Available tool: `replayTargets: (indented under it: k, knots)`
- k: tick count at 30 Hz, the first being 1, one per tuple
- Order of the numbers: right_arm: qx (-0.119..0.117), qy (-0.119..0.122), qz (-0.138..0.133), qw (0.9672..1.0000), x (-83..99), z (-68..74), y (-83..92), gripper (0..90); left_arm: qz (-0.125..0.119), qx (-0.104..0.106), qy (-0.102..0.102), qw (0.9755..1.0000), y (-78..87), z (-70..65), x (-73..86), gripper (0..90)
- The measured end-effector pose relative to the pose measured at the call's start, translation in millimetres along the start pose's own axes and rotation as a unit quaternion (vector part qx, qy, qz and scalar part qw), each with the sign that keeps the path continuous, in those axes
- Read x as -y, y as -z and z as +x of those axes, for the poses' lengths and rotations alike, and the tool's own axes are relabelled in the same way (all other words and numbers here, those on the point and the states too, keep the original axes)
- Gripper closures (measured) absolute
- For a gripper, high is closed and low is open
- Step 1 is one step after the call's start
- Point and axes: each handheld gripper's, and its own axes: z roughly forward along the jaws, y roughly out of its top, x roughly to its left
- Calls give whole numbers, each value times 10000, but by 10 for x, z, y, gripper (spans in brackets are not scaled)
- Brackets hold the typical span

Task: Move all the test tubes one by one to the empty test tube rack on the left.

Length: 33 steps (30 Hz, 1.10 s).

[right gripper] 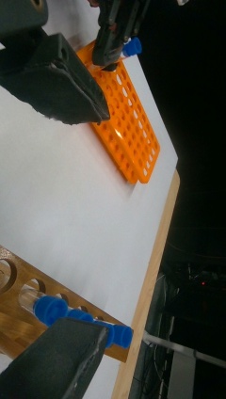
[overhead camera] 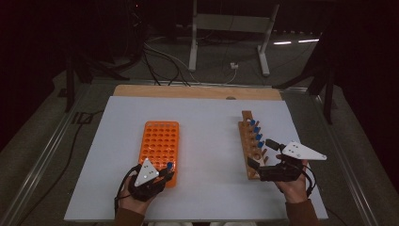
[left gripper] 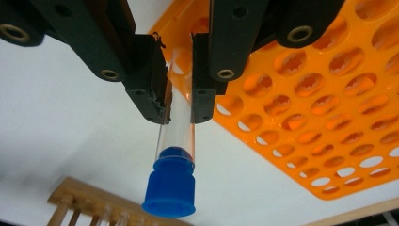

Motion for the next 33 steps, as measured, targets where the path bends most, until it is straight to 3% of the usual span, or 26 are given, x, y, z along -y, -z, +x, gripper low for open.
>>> replayTargets:
  k: [5,15,20,28,29,30,31,33]
  knots:
    - [7,-17,-8,10000,5,-4,5,15,231,-39,-65,9997,-36,-20,36,780]
    - [69,-59,-18,10000,29,-32,12,15,211,-32,-11,9998,-37,-23,66,776]
    - [155,-72,-21,9999,30,-63,31,14,111,114,-39,9999,-34,-25,83,594]
    - [328,-145,41,9993,68,-149,38,14,-468,353,90,9982,104,26,35,454]
    - [368,-150,78,9992,81,-161,33,14,-644,317,106,9974,150,38,24,418]
    - [410,-144,124,9990,96,-175,26,20,-644,317,106,9974,150,38,24,371]
    - [410,-144,124,9990,96,-175,26,20,-724,223,75,9971,175,38,16,371]
    - [468,-240,212,9984,142,-224,7,38,-950,59,181,9953,241,65,-10,264]
